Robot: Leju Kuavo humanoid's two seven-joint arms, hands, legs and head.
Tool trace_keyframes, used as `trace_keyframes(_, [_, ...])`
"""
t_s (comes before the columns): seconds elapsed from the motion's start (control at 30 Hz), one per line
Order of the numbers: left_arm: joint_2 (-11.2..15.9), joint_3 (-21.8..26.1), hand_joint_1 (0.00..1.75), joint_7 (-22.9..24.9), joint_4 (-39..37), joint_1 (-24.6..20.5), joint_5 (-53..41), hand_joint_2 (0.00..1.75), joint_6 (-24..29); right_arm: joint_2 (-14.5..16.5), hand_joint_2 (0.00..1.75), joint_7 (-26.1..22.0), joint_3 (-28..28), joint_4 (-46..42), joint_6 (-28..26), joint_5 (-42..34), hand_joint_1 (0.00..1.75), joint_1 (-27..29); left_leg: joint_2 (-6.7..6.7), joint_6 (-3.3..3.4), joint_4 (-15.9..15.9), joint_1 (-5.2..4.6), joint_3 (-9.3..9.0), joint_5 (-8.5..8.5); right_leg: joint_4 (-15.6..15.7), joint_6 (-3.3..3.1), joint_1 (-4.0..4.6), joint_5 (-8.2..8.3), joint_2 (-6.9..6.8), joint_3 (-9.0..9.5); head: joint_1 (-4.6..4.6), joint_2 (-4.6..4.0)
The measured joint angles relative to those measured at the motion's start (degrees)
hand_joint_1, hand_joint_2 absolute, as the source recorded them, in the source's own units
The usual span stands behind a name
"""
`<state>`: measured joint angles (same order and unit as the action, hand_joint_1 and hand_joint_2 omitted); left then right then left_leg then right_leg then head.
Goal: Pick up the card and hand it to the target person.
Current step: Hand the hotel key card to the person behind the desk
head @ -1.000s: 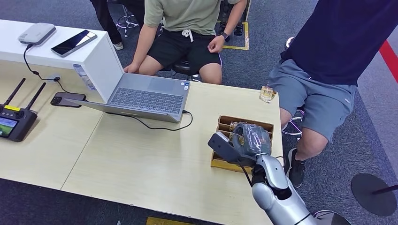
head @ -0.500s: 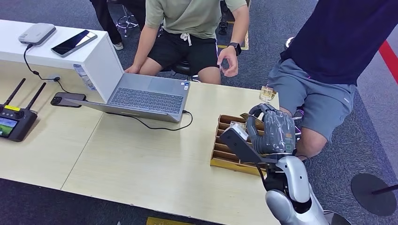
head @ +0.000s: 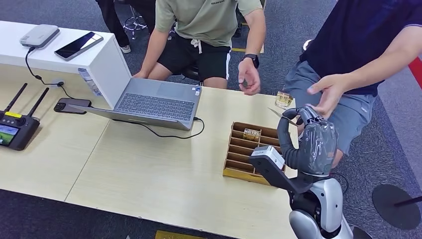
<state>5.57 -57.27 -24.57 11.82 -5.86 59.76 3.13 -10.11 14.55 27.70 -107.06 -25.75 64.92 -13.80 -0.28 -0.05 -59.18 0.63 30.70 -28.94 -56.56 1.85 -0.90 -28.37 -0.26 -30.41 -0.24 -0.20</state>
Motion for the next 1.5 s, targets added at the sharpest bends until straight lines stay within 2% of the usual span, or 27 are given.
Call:
trace_keyframes(0.13, [0.0,0.0,0.00,0.0,0.0,0.0,-0.1,0.00,-0.1,0.0,1.75,-1.9,-0.6,0.0,0.0,-2.8,1.45,0.1,0.00,0.00,0.0,0.00,0.01,0.00,0.0,0.00,0.00,0.00,0.00,0.00,0.01,0.00])
trace_keyframes(0.3, [0.0,0.0,0.00,0.0,0.0,-0.1,-0.5,0.00,0.0,0.2,1.75,-6.9,-1.1,1.2,-0.1,-11.8,1.45,-0.5,-0.01,0.00,0.0,0.00,0.04,0.00,0.0,0.00,0.00,0.00,-0.01,0.00,0.00,0.00])
trace_keyframes(0.4, [-0.2,-0.1,0.00,0.3,0.0,-0.2,-1.0,0.00,1.5,0.5,1.75,-8.7,-1.6,3.1,-0.4,-14.5,1.45,-1.4,-0.01,0.00,0.0,0.00,0.04,0.00,0.0,0.00,0.00,0.00,-0.02,0.00,0.01,0.00])
trace_keyframes(0.57, [-1.5,-0.2,0.00,0.6,0.0,-0.2,-1.2,0.00,4.8,0.8,1.75,-11.5,-2.6,6.6,-1.0,-16.7,1.45,-2.7,-0.02,0.01,0.0,-0.01,0.04,0.01,0.0,0.00,-0.01,0.01,-0.04,0.00,0.00,0.00])
trace_keyframes(0.9, [-2.6,-0.2,0.00,1.4,0.0,-0.2,-1.3,0.00,5.2,1.6,1.75,-12.8,-4.3,10.8,-0.1,-16.6,1.43,-3.5,-0.03,0.02,0.0,0.00,0.05,0.02,0.0,0.00,0.00,0.00,-0.05,0.00,0.00,0.00])
trace_keyframes(0.93, [-2.6,-0.2,0.00,1.4,0.0,-0.2,-1.3,0.00,5.2,1.6,1.75,-12.8,-4.4,11.0,-0.1,-16.5,1.32,-3.5,-0.03,0.02,0.0,0.00,0.05,0.02,0.0,0.00,0.00,0.00,-0.05,0.00,0.00,0.00])
trace_keyframes(1.03, [-2.7,-0.2,0.00,1.4,0.0,-0.2,-1.5,0.00,5.2,1.6,1.75,-12.7,-4.7,11.7,-0.1,-16.4,0.30,-3.5,-0.03,0.02,0.0,0.00,0.06,0.02,0.0,0.00,0.00,0.00,-0.05,0.00,0.00,0.00])
trace_keyframes(1.07, [-2.8,-0.2,0.00,1.4,0.0,-0.2,-1.6,0.00,5.2,1.6,1.75,-12.7,-4.9,11.9,0.0,-16.4,0.04,-3.5,-0.03,0.02,0.0,0.00,0.06,0.02,0.0,0.00,0.00,0.00,-0.05,0.00,0.00,0.00])
trace_keyframes(1.3, [-2.9,-0.2,0.00,0.9,0.0,-0.2,-1.7,0.00,5.3,1.9,1.75,-12.0,-5.0,13.0,1.3,-18.8,0.00,-3.6,-0.03,0.03,0.0,-0.01,0.06,0.02,0.0,0.00,0.00,0.00,-0.05,0.00,0.00,0.00])
trace_keyframes(1.43, [-3.0,-0.2,0.00,0.8,0.0,-0.2,-1.0,0.00,4.9,2.0,1.75,-13.6,-5.0,13.2,2.6,-25.0,0.00,-3.6,-0.03,0.03,0.0,0.00,0.05,0.02,0.0,0.00,0.00,0.01,-0.05,0.00,0.01,0.00])
trace_keyframes(1.5, [-2.6,-0.2,0.00,0.5,0.0,-0.2,-0.7,0.00,2.8,2.2,1.75,-14.8,-5.0,13.2,3.9,-30.5,0.00,-3.6,-0.03,0.03,0.0,0.00,0.05,0.02,0.0,0.00,0.00,0.01,-0.05,0.00,0.00,0.00])
